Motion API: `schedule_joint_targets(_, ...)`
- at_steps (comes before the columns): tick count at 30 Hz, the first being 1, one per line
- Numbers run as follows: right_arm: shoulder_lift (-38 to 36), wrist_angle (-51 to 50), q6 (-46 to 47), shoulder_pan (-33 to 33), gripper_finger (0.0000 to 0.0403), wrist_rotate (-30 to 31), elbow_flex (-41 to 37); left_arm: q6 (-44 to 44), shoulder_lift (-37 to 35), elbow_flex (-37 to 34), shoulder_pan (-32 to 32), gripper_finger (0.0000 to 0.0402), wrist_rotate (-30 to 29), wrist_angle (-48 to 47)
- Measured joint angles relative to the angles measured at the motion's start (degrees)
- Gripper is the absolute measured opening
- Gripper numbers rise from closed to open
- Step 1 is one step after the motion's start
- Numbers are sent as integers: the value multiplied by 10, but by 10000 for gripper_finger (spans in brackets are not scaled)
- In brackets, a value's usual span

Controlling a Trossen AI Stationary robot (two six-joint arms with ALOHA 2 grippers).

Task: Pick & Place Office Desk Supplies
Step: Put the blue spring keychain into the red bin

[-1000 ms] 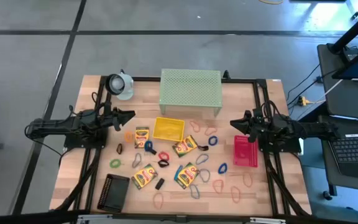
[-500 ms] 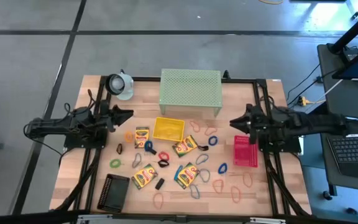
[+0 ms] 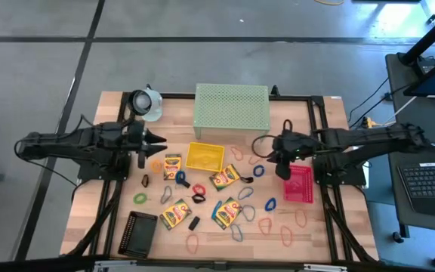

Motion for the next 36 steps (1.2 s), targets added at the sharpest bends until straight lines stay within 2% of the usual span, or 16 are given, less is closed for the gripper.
schedule_joint_targets(8, 74, -1, -57, 15, 80, -31, 7, 61, 38, 5, 0, 188, 10, -7)
schedule_joint_targets(12, 110, 0, -101, 31, 80, -63, 7, 69, 38, 5, 0, 203, 10, -15)
schedule_joint_targets(16, 143, 13, -101, 45, 86, -71, 7, 69, 38, 5, 0, 213, 10, -26)
schedule_joint_targets(22, 190, 63, -103, 60, 150, -42, 7, 69, 38, 5, 0, 214, 10, -35)
schedule_joint_targets(29, 247, 69, -100, 64, 236, -11, 6, 69, 38, 5, 0, 217, 9, -35)
schedule_joint_targets(32, 273, 69, -100, 64, 251, -8, 6, 69, 38, 5, 0, 217, 9, -35)
schedule_joint_targets(36, 305, 69, -100, 64, 251, 0, 6, 68, 38, 5, 0, 217, 9, -35)
